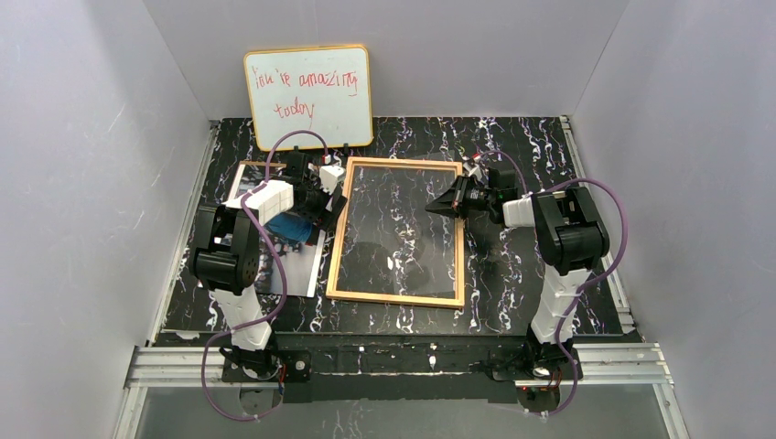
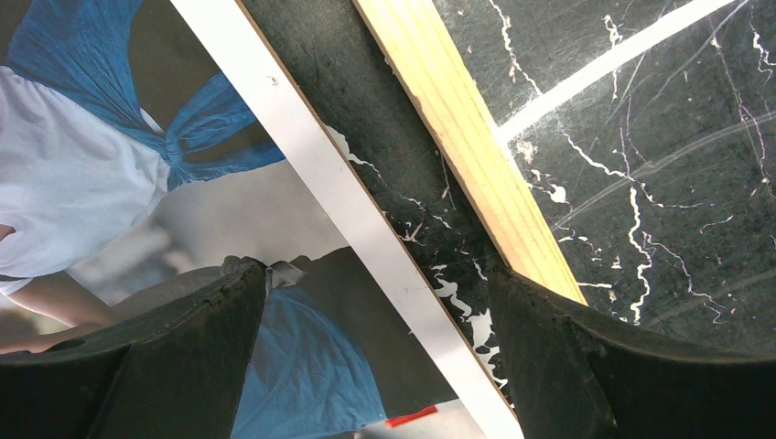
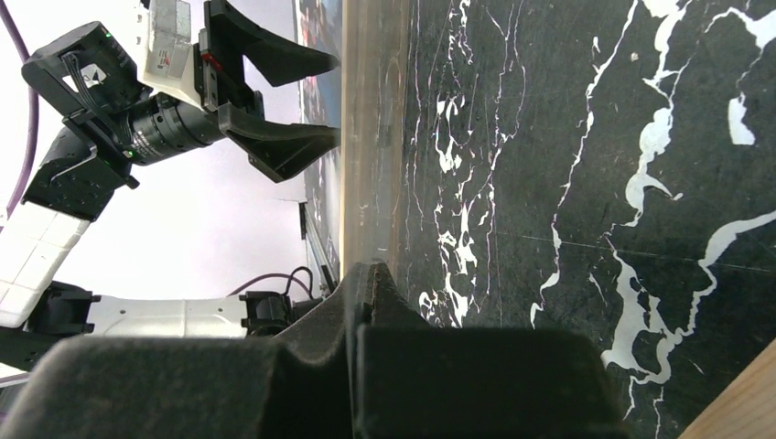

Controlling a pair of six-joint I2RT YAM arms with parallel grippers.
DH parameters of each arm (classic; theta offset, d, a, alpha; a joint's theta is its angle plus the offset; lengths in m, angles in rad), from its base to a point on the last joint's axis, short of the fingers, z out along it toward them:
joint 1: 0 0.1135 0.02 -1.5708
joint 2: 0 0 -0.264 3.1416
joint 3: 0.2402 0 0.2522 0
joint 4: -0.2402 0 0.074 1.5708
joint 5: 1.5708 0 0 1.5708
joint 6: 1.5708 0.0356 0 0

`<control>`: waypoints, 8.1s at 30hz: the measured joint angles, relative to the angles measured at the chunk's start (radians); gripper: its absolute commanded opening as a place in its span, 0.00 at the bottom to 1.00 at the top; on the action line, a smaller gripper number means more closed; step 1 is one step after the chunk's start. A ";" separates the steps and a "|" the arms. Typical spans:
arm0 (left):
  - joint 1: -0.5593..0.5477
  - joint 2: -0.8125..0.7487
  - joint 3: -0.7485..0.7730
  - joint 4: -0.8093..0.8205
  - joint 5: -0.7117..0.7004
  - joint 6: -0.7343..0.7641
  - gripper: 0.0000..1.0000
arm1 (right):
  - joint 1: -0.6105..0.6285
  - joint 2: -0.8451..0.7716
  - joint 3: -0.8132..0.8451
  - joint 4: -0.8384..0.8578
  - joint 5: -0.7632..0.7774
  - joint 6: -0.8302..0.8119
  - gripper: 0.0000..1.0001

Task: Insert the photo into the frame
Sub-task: Place the photo frame item in the photo frame, then adjust the photo frame at the center of the board, then pick up the photo at the center of the board.

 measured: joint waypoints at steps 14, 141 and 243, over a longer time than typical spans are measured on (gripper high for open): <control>0.000 0.000 0.000 0.000 0.000 0.003 0.89 | 0.002 -0.032 -0.050 0.106 -0.008 0.025 0.01; 0.000 0.000 0.000 -0.011 0.004 0.034 0.89 | 0.187 -0.127 0.432 -0.915 0.959 -0.600 0.46; 0.569 -0.045 -0.008 -0.187 -0.183 0.308 0.83 | 0.615 0.583 1.233 -0.787 0.917 -0.232 0.50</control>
